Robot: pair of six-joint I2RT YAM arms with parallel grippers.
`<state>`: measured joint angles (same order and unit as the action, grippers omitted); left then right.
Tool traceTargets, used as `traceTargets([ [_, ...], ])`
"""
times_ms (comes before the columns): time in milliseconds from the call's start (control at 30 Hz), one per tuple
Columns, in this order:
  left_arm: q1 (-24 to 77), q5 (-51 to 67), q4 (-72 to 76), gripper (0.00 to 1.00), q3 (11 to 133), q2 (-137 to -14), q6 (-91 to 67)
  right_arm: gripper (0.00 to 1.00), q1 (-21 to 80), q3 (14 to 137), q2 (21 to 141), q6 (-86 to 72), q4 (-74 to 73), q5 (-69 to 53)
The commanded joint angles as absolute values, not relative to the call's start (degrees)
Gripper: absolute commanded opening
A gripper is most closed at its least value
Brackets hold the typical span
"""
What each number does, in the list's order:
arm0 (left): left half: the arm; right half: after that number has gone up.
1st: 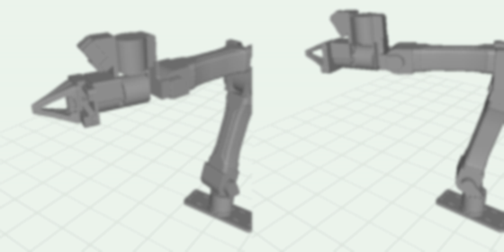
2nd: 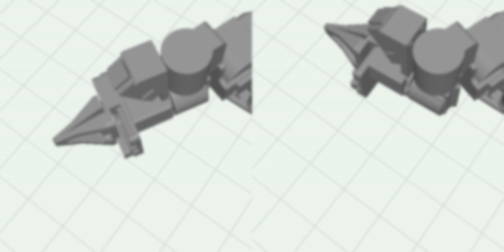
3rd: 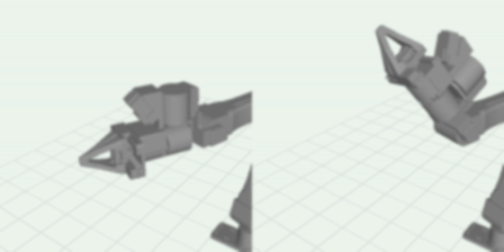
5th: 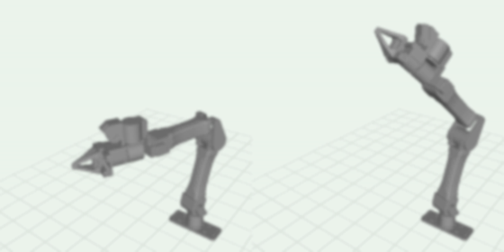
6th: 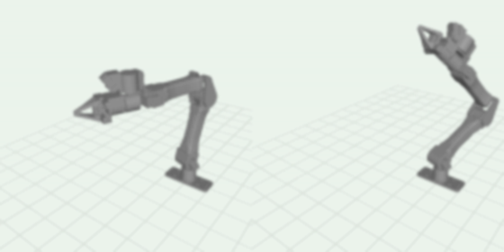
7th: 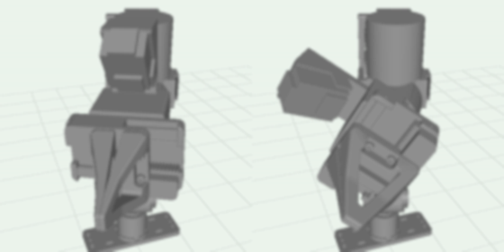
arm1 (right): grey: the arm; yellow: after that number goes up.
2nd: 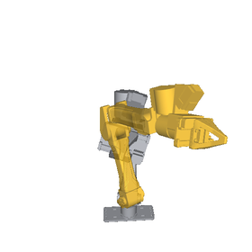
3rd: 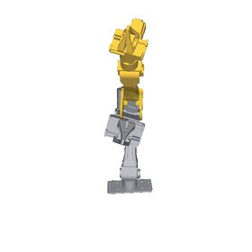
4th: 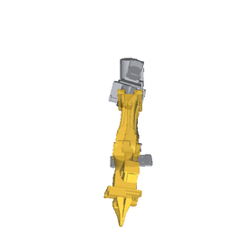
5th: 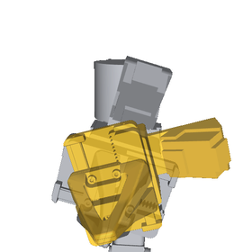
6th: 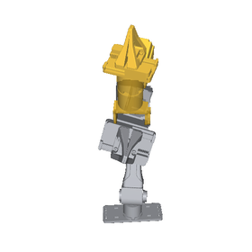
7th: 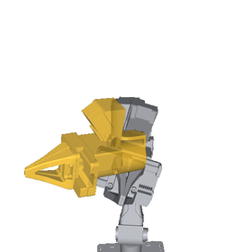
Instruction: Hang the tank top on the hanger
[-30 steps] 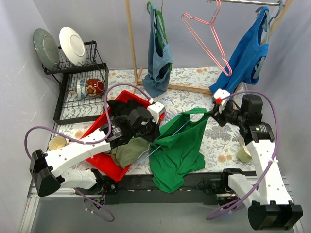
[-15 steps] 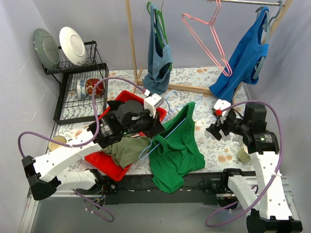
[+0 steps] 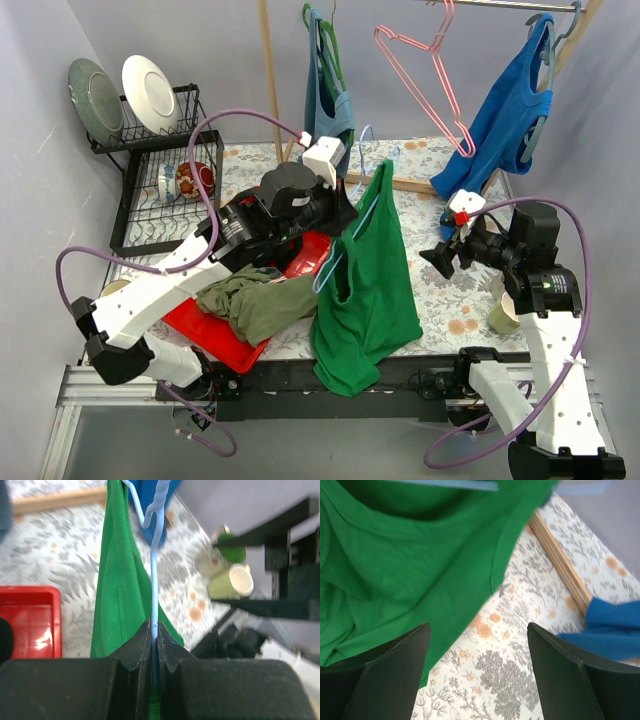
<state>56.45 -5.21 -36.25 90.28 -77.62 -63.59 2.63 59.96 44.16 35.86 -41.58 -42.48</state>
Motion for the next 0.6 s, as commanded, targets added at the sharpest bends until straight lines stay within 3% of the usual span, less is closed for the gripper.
traceTargets([
  [0, 56.1, -18.0, -35.2, 0.0, 98.2, -80.6, -65.7, 0.86, 2.5, 57.7, 42.2, 24.4, -33.1, -30.2],
  [167, 52.9, -19.9, -34.1, 0.0, 108.0, -87.1, -67.1, 0.9, 2.4, 53.9, 39.6, 18.0, -27.6, -25.1],
  [567, 46.8, -15.0, -25.6, 0.0, 130.1, -104.1, -72.8, 0.9, 1.5, 46.9, 36.6, 15.6, -24.2, -26.2],
])
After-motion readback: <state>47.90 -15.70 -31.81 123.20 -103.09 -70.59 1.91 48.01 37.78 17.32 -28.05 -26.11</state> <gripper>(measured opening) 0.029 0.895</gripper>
